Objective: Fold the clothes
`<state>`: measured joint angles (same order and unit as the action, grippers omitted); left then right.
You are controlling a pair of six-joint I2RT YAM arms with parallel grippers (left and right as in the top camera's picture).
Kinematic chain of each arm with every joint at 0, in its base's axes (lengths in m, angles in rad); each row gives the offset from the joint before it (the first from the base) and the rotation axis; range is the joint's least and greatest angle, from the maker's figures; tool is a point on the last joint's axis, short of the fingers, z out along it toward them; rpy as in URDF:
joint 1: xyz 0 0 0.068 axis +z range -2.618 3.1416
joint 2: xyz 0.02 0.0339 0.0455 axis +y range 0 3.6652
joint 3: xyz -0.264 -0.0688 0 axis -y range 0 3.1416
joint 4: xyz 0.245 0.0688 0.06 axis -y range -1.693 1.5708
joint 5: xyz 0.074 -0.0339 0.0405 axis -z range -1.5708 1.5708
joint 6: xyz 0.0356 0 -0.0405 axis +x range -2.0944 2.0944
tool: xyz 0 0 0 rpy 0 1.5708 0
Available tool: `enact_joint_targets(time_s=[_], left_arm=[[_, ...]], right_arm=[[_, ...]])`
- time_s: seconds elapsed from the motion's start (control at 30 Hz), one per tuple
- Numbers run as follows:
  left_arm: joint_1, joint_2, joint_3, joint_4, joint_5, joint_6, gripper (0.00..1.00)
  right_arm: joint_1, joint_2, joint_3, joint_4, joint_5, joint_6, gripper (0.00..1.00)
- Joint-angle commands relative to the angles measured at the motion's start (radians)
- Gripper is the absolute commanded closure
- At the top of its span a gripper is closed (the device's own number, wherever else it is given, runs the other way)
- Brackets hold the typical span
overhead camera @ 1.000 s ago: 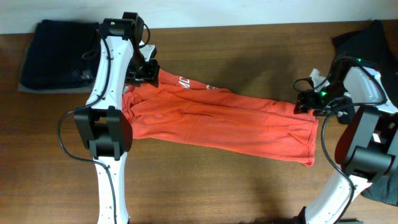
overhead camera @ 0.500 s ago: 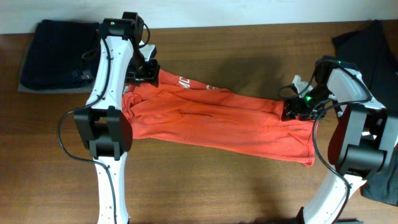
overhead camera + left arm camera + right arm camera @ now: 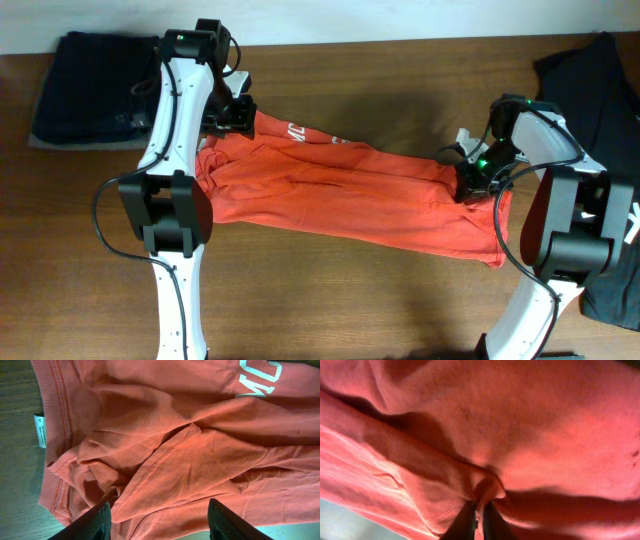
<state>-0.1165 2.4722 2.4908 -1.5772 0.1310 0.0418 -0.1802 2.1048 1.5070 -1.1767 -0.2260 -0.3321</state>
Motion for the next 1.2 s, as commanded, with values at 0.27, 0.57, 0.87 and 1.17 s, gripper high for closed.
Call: enact_joint_targets(time_s=[0.27, 0.57, 0.87, 1.17], left_arm=[[0.008, -0.032, 0.010, 0.005, -0.001, 0.016, 0.38], [0.008, -0.032, 0.010, -0.004, -0.035, 0.016, 0.38], [0.008, -0.032, 0.010, -0.019, -0.034, 0.016, 0.38], [-0.001, -0.032, 0.010, -0.074, 0.096, 0.118, 0.65]], right_arm=[[0.006, -0.042, 0.101, -0.205, 0.069, 0.171, 0.96], [0.024, -0.061, 0.120, -0.444, 0.062, 0.267, 0.96], [0.052, -0.061, 0.120, -0.457, 0.051, 0.267, 0.16], [0.049, -0.061, 0.120, -0.340, 0.053, 0.340, 0.50]])
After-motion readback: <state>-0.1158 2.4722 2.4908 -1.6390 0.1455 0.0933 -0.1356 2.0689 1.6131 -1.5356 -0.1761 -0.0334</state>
